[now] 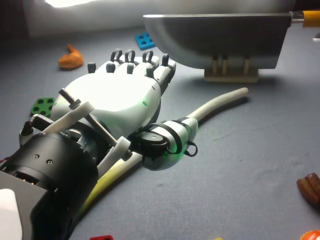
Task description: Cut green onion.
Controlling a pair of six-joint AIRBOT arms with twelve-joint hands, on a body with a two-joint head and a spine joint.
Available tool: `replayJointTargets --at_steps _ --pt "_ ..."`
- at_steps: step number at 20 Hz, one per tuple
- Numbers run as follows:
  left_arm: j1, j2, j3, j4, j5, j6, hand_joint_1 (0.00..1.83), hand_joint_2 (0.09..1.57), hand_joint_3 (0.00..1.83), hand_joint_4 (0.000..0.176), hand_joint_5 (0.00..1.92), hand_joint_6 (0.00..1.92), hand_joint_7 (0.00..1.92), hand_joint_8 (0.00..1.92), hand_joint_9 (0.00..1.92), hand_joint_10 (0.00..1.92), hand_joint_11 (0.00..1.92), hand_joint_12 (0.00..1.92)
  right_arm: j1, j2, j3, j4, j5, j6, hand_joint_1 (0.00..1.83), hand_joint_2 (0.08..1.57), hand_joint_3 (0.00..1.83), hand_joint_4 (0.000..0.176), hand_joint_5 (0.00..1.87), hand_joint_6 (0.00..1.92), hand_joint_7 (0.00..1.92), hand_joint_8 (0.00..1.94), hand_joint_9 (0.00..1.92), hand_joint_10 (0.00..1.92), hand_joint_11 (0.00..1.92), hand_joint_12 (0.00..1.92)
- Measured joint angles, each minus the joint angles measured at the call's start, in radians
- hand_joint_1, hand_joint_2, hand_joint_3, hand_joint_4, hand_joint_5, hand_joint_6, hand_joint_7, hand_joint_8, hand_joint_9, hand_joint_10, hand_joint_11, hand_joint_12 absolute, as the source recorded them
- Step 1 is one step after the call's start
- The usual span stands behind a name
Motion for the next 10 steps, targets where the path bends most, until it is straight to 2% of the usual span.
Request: replayJointTargets --at_steps 3,5,6,8,9,10 --pt "-0.014 0.0 -0.025 -0.038 0.045 0.0 0.03 1.42 0.0 0.0 0.04 0.01 0.02 0.0 0.03 0.01 0.0 0.0 -0.021 0.03 0.0 -0.049 -0.002 0.078 0.75 0.85 0.0 0.066 0.0 0.0 0.0 0.0 0.0 0.0 0.0 0.0" --pt "-0.016 -0.001 -0.046 -0.036 0.058 0.0 0.01 1.42 0.0 0.0 0.04 0.01 0.03 0.01 0.05 0.01 0.01 0.01 -0.028 0.063 0.0 -0.105 0.005 0.173 0.7 0.84 0.0 0.061 0.0 0.0 0.0 0.0 0.0 0.0 0.0 0.0" --pt "-0.016 -0.001 -0.053 -0.039 0.068 0.0 0.0 1.42 0.0 0.0 0.03 0.0 0.02 0.0 0.04 0.01 0.0 0.0 -0.028 0.077 -0.009 -0.113 0.004 0.189 0.67 0.84 0.0 0.058 0.0 0.0 0.0 0.0 0.0 0.0 0.0 0.0" --pt "-0.018 -0.003 -0.061 -0.045 0.087 0.0 0.0 1.42 0.0 0.0 0.03 0.0 0.02 0.0 0.04 0.01 0.0 0.0 -0.028 0.152 -0.092 -0.13 0.0 0.206 0.6 0.87 0.01 0.048 0.0 0.0 0.0 0.0 0.0 0.0 0.0 0.0" --pt "-0.023 -0.003 -0.063 -0.045 0.09 0.0 0.0 1.42 0.0 0.0 0.02 0.0 0.02 0.0 0.03 0.0 0.0 0.0 -0.027 0.2 -0.149 -0.138 0.002 0.209 0.51 0.92 0.03 0.032 0.0 0.0 0.0 0.0 0.0 0.0 0.0 0.0" --pt "-0.026 -0.003 -0.064 -0.044 0.092 0.0 0.0 1.42 0.0 0.0 0.02 0.0 0.02 0.0 0.03 0.0 0.0 0.0 -0.019 0.247 -0.217 -0.135 -0.007 0.209 0.5 0.93 0.04 0.029 0.0 0.0 0.0 0.0 0.0 0.0 0.0 0.0"
